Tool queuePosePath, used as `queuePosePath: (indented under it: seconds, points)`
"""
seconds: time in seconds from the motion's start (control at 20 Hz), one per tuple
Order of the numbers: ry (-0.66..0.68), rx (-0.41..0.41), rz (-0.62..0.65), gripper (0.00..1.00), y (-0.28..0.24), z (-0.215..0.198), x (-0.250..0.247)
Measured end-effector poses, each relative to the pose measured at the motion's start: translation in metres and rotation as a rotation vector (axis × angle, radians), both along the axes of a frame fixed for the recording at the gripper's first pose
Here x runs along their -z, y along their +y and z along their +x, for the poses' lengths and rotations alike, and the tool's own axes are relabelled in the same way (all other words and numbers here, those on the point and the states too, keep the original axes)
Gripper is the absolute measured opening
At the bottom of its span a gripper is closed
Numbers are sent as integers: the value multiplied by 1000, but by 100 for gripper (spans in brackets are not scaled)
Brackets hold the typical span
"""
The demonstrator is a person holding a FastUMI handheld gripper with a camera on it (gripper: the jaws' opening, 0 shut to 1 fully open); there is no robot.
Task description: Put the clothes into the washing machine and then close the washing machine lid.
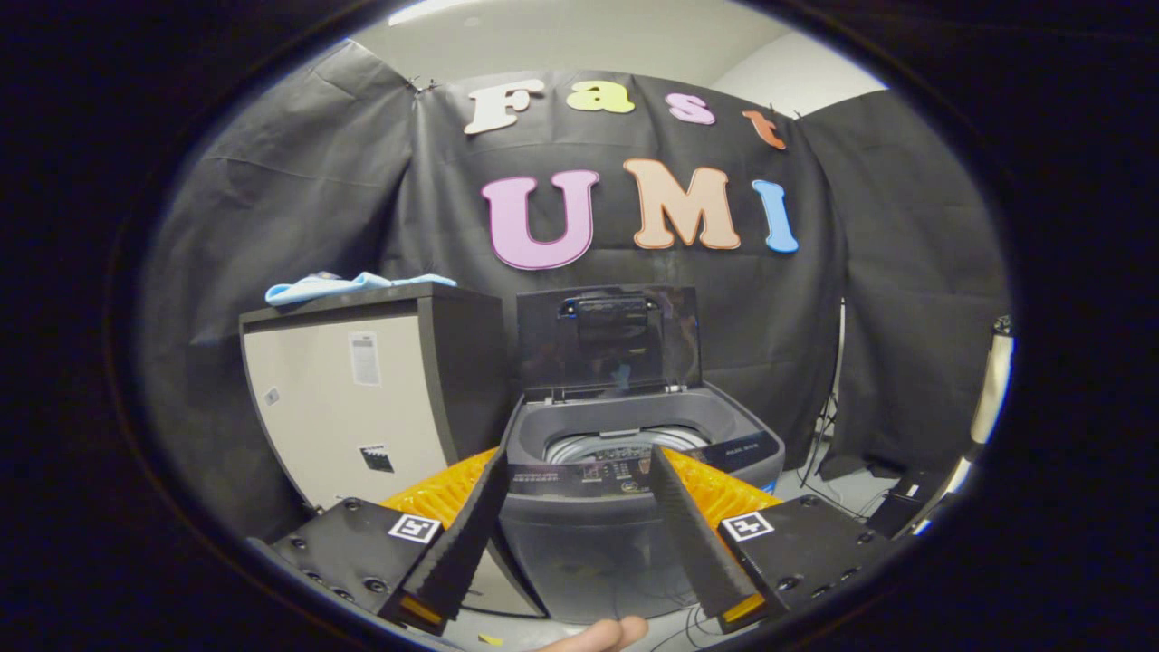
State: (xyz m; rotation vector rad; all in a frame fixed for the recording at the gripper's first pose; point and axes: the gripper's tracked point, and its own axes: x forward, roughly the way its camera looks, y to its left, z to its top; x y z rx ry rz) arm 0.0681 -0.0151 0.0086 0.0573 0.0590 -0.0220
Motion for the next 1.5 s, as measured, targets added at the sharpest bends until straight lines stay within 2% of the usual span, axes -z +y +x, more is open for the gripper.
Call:
queuePosePath:
  seconds: [0.3,0.45,0.6,0.8,1.15,1.25,1.4,1.5]
  points:
    - [-6,21,-3,97,-22,34,-15]
    - [-16,2,-22,97,-23,57,-27]
    - [-40,-77,-86,97,-10,86,-42]
    - [-99,-124,-84,97,1,142,-72]
    - [-167,-89,-151,97,-15,250,-118]
    - [-183,-27,-140,97,-37,270,-132]
    - [-216,-15,-60,97,-54,300,-157]
    - [-225,60,-59,96,-83,314,-168]
